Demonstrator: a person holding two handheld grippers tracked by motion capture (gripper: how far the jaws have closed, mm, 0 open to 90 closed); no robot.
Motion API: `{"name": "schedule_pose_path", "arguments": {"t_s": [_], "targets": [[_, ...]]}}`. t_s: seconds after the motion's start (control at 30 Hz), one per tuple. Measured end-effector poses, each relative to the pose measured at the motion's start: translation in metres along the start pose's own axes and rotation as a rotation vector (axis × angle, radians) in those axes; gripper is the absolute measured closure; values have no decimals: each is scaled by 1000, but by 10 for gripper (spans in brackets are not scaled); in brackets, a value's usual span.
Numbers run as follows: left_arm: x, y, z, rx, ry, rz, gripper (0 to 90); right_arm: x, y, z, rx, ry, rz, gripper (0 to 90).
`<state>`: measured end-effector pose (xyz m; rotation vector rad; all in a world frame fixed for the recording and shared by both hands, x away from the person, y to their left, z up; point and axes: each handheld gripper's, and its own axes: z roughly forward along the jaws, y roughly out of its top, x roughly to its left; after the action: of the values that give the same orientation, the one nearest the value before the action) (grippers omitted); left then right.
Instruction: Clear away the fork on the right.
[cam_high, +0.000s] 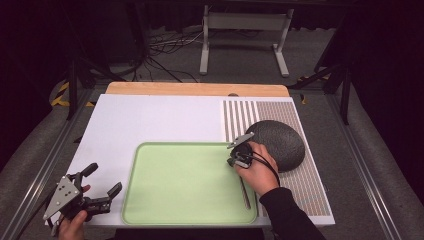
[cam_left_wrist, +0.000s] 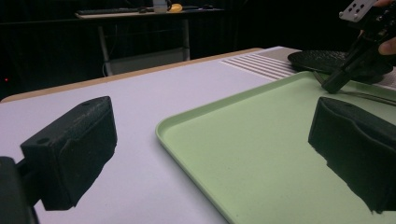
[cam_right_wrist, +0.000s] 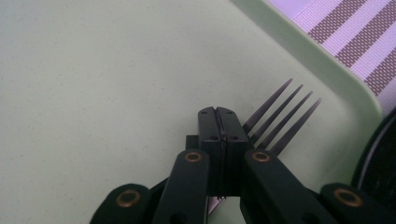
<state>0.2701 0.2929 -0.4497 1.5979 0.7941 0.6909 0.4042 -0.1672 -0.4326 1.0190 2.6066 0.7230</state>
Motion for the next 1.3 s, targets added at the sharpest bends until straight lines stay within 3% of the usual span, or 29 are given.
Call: {"name": "schedule_pose_path", "arguments": {"t_s": [0.43,0.8,0.87,0.97,1.1,1.17,1.3], "targets": [[0,0,0,-1,1,-1,17,-9,-6,-5,12,-36,45,898],[0,-1,1,10,-3,-3,17,-11,-8,-6,22,-55,48,885],[0,-1,1,5,-3,-5,17,-11,-8,-8,15,-47,52,851],[0,-1,1,5,-3,-5,17,-11,-7,-13,-26,-36,58,710],[0,0,1,3,-3,-4,17,-12,-3,-22,-138,-18,77,261],[0,0,1,2,-3,-5,17,-11,-2,-28,-162,-10,71,195],[0,0,1,5,-3,-1,17,-9,0,-43,-212,6,51,159]]}}
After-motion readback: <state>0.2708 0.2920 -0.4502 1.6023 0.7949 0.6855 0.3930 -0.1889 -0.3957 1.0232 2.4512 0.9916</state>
